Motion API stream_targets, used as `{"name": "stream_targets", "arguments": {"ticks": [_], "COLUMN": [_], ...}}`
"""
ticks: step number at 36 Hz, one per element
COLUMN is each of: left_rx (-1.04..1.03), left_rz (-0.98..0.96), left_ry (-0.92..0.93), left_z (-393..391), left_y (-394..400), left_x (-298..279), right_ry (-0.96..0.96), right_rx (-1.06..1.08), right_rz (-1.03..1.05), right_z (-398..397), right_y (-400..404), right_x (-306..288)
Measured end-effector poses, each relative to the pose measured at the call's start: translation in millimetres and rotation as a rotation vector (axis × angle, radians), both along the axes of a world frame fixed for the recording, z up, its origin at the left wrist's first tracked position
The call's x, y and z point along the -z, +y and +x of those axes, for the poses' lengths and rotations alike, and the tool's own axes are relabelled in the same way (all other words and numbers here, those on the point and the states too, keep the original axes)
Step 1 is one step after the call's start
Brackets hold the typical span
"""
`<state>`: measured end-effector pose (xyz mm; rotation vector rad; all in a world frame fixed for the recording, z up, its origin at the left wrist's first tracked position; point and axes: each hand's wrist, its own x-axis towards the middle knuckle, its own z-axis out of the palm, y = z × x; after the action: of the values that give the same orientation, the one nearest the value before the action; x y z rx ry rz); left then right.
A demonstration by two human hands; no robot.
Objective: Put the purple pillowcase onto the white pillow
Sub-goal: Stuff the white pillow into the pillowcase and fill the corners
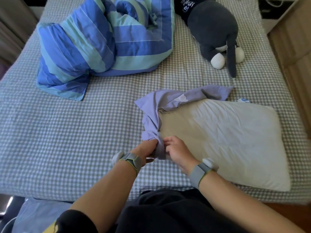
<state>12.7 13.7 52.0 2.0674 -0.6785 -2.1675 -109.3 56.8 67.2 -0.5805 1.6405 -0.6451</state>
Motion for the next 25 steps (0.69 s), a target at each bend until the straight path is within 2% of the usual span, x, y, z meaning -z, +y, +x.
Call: {"name": "stream_targets", "arguments": {"ticks": [2,5,8,10,12,14,16,18,21,23,25], "left_rx": [0.042,-0.005,0.008,0.017,-0.065,-0.142,-0.105,0.054,0.438,0.532,0.534], "left_rz": [-0.086,-0.159,-0.122,-0.106,-0.072,-0.032,-0.021,-0.098,-0.251,-0.389,-0.412], "left_ry": [-0.087,-0.154,-0.113,-0.122,-0.017,0.091,0.092,-0.089,-0.611,-0.686,-0.574], "left_z": [1,0,0,6,8,5,-3,-11,-12,-12,-8], "left_y": [-1,-6,-9,-11,-7,-2,3,1,-11,-25,-36], "left_x": [2,7,13,20,15,12,7,9,12,11,17], "right_ry": [0.059,0.163,-0.039,-0.219,-0.37,-0.523,-0.627,-0.589,-0.42,-0.4,-0.373], "right_rx": [-0.002,-0.023,0.204,0.478,0.758,0.929,1.074,1.16,1.103,1.084,1.031], "right_rz": [0.088,0.319,0.593,0.644,0.577,0.468,0.381,0.335,0.257,0.153,0.065], "right_z": [-10,-33,-64,-83,-98,-106,-109,-110,-113,-116,-112], "right_y": [12,41,74,90,95,92,88,81,66,52,37], "right_x": [13,33,50,63,74,81,88,92,86,70,50]}}
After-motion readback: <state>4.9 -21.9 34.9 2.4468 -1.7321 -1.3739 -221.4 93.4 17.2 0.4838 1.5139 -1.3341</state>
